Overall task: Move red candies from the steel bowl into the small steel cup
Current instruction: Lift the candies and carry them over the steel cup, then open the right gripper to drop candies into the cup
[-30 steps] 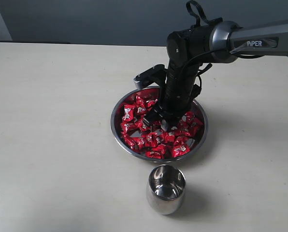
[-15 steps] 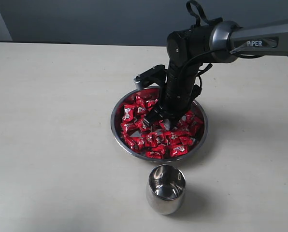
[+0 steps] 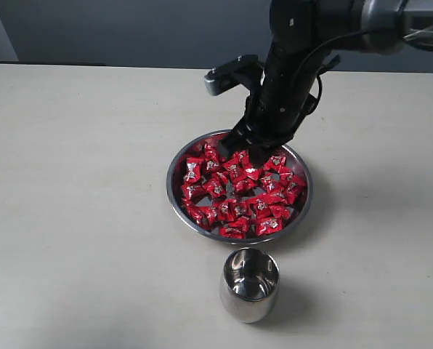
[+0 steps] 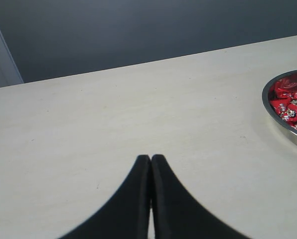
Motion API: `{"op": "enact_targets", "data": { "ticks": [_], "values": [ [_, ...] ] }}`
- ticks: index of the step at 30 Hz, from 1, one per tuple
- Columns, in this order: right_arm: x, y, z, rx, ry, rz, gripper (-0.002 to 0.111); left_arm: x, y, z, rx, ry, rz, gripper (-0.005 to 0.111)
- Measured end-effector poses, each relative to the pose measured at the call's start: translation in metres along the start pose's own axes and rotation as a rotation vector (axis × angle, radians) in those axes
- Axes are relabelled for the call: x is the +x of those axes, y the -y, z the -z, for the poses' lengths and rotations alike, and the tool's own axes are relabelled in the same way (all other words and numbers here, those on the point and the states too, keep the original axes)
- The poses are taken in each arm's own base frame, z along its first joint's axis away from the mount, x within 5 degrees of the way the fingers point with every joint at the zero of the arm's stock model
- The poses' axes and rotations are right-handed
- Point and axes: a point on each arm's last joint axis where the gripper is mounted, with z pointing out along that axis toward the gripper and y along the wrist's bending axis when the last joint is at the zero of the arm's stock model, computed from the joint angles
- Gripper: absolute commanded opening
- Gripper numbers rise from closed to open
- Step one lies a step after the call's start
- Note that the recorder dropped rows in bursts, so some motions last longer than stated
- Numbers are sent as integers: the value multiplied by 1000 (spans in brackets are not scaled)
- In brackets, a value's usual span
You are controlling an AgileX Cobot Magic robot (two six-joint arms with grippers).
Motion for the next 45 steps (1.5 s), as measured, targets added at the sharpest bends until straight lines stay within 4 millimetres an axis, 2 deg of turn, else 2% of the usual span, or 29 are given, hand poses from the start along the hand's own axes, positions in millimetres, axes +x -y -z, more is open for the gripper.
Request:
{"op": "enact_targets", "data": {
  "ticks": [2,4,9,14,19,25,31,33,37,45],
  "values": [
    [3,-6,23,-31,38,-14,4,0,0,0,0,0,0,0],
    [15,-14,41,-78,48,-29,4,0,0,0,0,0,0,0],
    [43,-31,50,-108,20,-6,4,0,0,0,0,0,0,0],
    [76,-56,56,-136,3,42,4,0,0,0,0,0,0,0],
    [96,-76,60,-163,15,80,4,0,0,0,0,0,0,0],
    [105,-95,44,-183,-19,126,4,0,0,0,0,0,0,0],
    [101,-99,31,-181,-13,130,6,0,0,0,0,0,0,0],
    [100,-99,29,-180,-18,129,12,0,0,0,0,0,0,0],
    [100,-98,22,-175,-46,129,33,0,0,0,0,0,0,0],
    [100,-97,19,-170,-65,134,29,0,0,0,0,0,0,0]
  ]
}}
